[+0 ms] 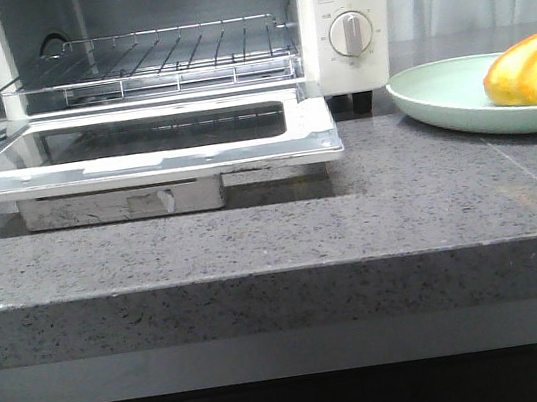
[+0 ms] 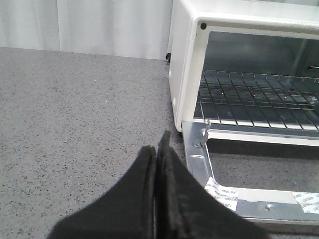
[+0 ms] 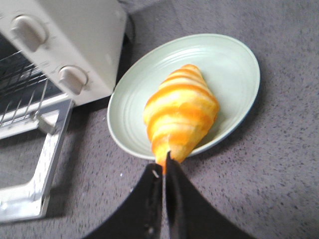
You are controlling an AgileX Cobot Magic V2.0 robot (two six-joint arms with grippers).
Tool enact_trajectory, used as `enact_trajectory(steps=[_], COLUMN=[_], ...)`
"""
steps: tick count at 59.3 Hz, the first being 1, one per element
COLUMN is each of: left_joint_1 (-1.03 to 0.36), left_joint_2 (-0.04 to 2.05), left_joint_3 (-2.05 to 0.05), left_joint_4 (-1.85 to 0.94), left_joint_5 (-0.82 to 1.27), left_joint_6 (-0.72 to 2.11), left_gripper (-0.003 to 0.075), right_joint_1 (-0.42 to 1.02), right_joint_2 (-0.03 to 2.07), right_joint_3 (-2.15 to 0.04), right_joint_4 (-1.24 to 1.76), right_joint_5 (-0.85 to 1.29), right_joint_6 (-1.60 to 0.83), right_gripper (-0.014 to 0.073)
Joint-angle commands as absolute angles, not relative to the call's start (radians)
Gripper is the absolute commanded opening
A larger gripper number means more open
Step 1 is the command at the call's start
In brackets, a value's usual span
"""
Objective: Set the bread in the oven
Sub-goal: 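Lower the right gripper onto the striped croissant on the green plate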
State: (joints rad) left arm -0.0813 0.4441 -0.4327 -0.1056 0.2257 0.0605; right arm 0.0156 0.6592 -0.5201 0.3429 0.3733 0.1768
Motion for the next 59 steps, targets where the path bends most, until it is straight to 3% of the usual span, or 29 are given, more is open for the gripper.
enact_trajectory(steps=[1,9,15,59], left_joint_1=[-0.079,-0.079,-0.079,-0.079], left_joint_2=[0.447,0.447,0.447,0.447], left_joint_3=[-0.46,-0.46,-0.46,-0.46], left_joint_4=[-0.117,-0.117,-0.117,-0.117], left_joint_5=[0.155,0.155,0.155,0.156], left_joint_6=[0.05,0.05,0.05,0.05], left_gripper=[-0.002,-0.002,-0.002,-0.002], right_joint_1=[0.008,0.008,0.004,-0.055], right_joint_2=[0.742,0.852,0.912,1.291], right_joint_3=[-0.573,-0.615,-0.649,-0.912], right_joint_4=[0.356,0.392,0.408,0.481], right_joint_5=[0.256,0.242,0.222,0.401], right_joint_6=[0.231,0.242,0.242,0.162], right_gripper=[0.0206,0.0536,0.0666,0.065])
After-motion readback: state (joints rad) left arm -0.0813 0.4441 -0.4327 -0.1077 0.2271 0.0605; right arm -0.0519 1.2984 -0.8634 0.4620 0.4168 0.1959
